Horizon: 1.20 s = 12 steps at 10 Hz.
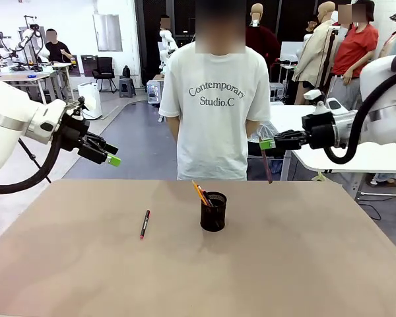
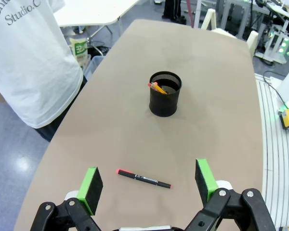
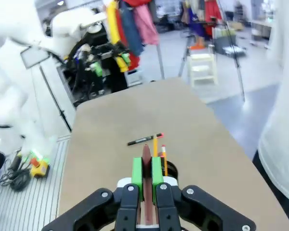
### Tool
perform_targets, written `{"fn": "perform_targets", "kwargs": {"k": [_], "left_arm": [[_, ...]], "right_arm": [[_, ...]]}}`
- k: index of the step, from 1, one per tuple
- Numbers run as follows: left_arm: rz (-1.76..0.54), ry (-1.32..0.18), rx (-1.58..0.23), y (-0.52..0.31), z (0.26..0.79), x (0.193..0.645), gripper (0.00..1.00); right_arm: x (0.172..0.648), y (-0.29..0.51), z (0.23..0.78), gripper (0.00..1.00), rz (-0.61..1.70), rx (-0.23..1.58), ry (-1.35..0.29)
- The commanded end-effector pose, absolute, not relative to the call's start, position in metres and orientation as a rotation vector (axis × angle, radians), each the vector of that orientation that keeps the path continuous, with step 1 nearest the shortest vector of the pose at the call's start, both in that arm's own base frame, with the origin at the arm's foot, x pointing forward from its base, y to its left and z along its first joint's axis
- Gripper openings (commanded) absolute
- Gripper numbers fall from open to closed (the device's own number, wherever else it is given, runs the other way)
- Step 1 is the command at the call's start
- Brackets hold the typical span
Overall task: Place the pens into the pen holder.
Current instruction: Pick up a writing instrument from the table and place it into the Pen holder.
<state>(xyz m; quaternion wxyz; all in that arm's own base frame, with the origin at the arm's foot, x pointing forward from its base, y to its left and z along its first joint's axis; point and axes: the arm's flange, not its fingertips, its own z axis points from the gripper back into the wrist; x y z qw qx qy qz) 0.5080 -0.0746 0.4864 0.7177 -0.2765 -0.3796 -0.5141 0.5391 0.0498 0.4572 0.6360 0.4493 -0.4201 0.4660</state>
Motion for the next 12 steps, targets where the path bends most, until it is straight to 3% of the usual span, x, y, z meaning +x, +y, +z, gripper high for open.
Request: {"fn": "perform_targets", "kwargs": {"k": [1, 2, 3, 4, 7, 12], "left_arm": [[-1.14, -0.835, -0.603, -0.075, 0.488, 0.507, 1.0], [-1.14, -0.835, -0.603, -0.075, 0.488, 0.507, 1.0], [-1.14, -0.835, -0.603, -0.075, 0.488, 0.507, 1.0], [-1.14, -0.835, -0.603, -0.075, 0.488, 0.507, 1.0], [-1.14, -0.835, -0.603, -0.075, 0.488, 0.507, 1.0], [-1.14, -0.835, -0.603, -0.075, 0.488, 0.507, 1.0]], "right_arm": [[0.536, 0.057, 0.453, 0.0, 1.102, 1.049, -0.997], [0.537, 0.057, 0.45, 0.0, 1.045, 1.026, -1.021], [0.544, 0.059, 0.451, 0.0, 0.836, 0.89, -1.013], [0.536, 0.054, 0.453, 0.0, 1.085, 1.049, -0.973], [0.54, 0.053, 0.449, 0.0, 1.024, 1.009, -0.98], [0.582, 0.115, 0.412, 0.0, 1.097, 1.135, -1.063]]}}
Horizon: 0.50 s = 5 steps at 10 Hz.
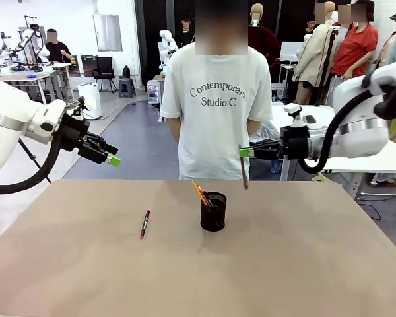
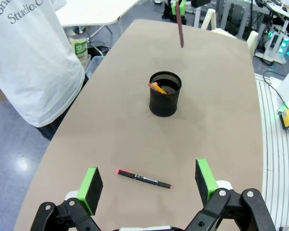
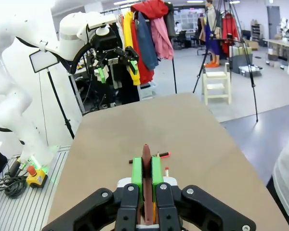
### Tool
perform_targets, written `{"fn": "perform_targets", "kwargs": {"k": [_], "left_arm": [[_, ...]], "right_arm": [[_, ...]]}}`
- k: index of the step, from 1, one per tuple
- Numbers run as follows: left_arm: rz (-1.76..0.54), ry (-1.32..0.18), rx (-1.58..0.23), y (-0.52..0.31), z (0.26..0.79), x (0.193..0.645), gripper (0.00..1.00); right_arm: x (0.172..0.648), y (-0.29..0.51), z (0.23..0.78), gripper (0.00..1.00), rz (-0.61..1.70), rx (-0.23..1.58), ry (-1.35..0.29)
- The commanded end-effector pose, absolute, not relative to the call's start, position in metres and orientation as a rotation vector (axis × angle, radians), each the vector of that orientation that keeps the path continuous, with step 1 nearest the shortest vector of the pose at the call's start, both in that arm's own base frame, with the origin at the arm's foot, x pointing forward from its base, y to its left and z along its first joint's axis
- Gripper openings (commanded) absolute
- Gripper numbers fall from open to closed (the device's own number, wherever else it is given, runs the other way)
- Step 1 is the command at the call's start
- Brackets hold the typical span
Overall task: Place the pens into the pen holder.
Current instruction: Pick up a writing instrument from the table and place it into the Pen holder.
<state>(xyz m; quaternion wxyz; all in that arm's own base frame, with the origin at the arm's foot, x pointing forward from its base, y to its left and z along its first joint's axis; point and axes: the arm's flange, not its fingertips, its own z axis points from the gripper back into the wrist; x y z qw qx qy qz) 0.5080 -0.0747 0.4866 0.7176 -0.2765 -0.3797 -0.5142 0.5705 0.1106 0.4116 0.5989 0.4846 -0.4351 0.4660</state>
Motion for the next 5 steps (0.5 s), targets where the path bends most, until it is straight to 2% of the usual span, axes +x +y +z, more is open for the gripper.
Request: {"fn": "perform_targets", "kwargs": {"k": [1, 5], "left_arm": [[-1.14, -0.835, -0.603, -0.075, 0.488, 0.507, 1.0], [-1.14, -0.835, -0.603, -0.075, 0.488, 0.507, 1.0]], "right_arm": [[0.587, 0.123, 0.407, 0.0, 1.109, 1.137, -1.07], [0.596, 0.145, 0.386, 0.0, 1.131, 1.212, -1.11]]}}
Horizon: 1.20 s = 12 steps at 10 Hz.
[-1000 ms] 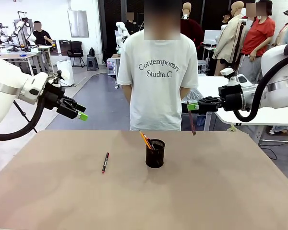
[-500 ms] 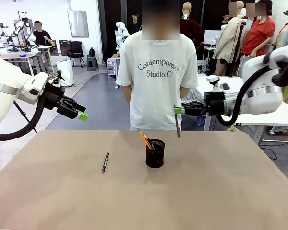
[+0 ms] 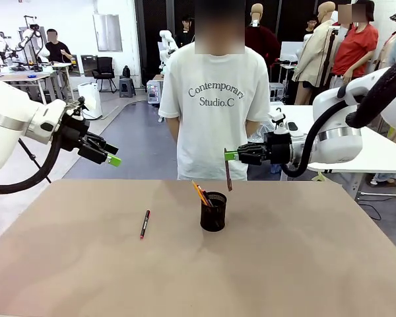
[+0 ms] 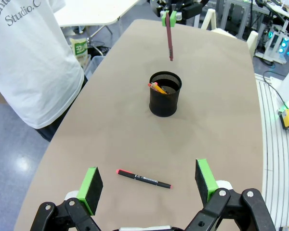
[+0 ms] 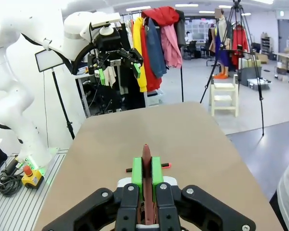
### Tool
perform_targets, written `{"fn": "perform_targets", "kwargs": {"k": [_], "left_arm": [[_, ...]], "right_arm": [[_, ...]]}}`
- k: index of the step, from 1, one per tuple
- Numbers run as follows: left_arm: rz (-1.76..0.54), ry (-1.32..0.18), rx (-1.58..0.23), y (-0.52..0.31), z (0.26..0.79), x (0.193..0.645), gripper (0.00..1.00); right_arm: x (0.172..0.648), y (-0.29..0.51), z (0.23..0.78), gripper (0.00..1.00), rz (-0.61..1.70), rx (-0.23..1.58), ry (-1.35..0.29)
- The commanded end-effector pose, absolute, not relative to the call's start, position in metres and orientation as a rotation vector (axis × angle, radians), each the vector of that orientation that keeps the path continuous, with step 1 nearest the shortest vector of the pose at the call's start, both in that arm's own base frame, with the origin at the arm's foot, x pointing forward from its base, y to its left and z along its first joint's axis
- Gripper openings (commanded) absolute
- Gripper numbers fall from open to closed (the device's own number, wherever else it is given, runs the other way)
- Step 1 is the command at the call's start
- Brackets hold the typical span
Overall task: Place the pens into the pen holder.
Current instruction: Pick up a writing instrument from the table and place it into the Pen holder.
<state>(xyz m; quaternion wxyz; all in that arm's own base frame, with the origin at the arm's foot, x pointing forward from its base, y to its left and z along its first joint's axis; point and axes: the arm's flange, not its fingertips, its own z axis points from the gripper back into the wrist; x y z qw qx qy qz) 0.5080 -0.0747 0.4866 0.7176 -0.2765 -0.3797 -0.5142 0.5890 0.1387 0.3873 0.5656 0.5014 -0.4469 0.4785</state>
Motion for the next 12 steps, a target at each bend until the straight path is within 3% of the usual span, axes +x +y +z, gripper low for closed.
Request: {"fn": "perform_targets", "kwargs": {"k": [1, 7, 12], "left_arm": [[-1.14, -0.835, -0.603, -0.075, 0.488, 0.507, 1.0], [-1.14, -0.835, -0.603, -0.075, 0.488, 0.507, 1.0], [-1.14, -0.835, -0.603, -0.075, 0.488, 0.507, 1.0]], "right_arm": [[0.598, 0.149, 0.382, 0.0, 1.14, 1.233, -1.113], [0.601, 0.165, 0.361, 0.0, 1.161, 1.248, -1.139], [0.599, 0.162, 0.365, 0.96, 1.156, 1.239, -1.127]]}}
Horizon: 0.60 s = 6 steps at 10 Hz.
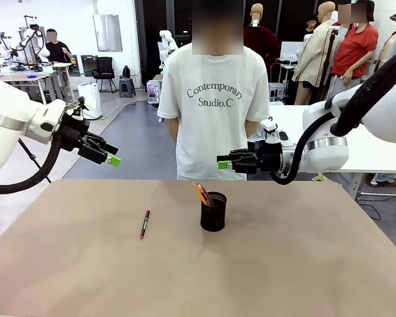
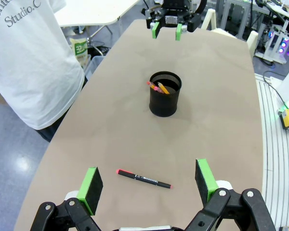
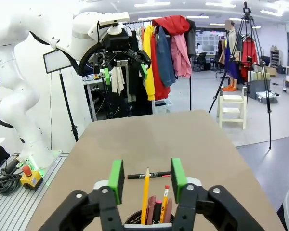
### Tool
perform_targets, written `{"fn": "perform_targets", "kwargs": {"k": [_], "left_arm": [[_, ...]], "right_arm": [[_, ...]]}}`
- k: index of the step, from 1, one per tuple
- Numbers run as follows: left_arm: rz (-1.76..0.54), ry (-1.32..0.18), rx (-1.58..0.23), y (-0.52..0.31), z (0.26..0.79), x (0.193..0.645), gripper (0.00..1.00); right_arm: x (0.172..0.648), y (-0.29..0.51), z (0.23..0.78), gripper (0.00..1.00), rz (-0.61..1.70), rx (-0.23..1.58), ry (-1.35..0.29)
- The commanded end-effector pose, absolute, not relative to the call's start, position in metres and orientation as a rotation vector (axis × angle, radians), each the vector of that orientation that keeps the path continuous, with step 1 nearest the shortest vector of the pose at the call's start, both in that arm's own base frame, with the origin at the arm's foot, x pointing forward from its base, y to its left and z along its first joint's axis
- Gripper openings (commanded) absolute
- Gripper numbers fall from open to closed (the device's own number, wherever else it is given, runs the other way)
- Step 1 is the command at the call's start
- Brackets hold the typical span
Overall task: Place the pens into the pen holder.
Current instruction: Pick up a writing instrument from the table and place it into the Pen holder.
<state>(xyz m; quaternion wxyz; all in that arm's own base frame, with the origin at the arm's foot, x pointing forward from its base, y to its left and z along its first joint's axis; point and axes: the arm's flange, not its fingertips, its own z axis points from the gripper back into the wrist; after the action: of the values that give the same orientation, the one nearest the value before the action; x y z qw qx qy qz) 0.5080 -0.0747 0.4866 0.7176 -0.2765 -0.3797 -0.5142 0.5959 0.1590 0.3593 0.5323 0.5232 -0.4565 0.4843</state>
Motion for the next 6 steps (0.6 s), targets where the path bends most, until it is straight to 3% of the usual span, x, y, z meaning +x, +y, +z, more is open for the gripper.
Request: {"fn": "perform_targets", "kwargs": {"k": [1, 6], "left_arm": [[-1.14, -0.835, -0.603, -0.075, 0.488, 0.507, 1.0], [-1.14, -0.835, -0.603, -0.075, 0.488, 0.507, 1.0]], "right_arm": [[0.599, 0.159, 0.371, 1.0, 1.158, 1.232, -1.132], [0.593, 0.148, 0.39, 1.0, 1.199, 1.198, -1.105]]}}
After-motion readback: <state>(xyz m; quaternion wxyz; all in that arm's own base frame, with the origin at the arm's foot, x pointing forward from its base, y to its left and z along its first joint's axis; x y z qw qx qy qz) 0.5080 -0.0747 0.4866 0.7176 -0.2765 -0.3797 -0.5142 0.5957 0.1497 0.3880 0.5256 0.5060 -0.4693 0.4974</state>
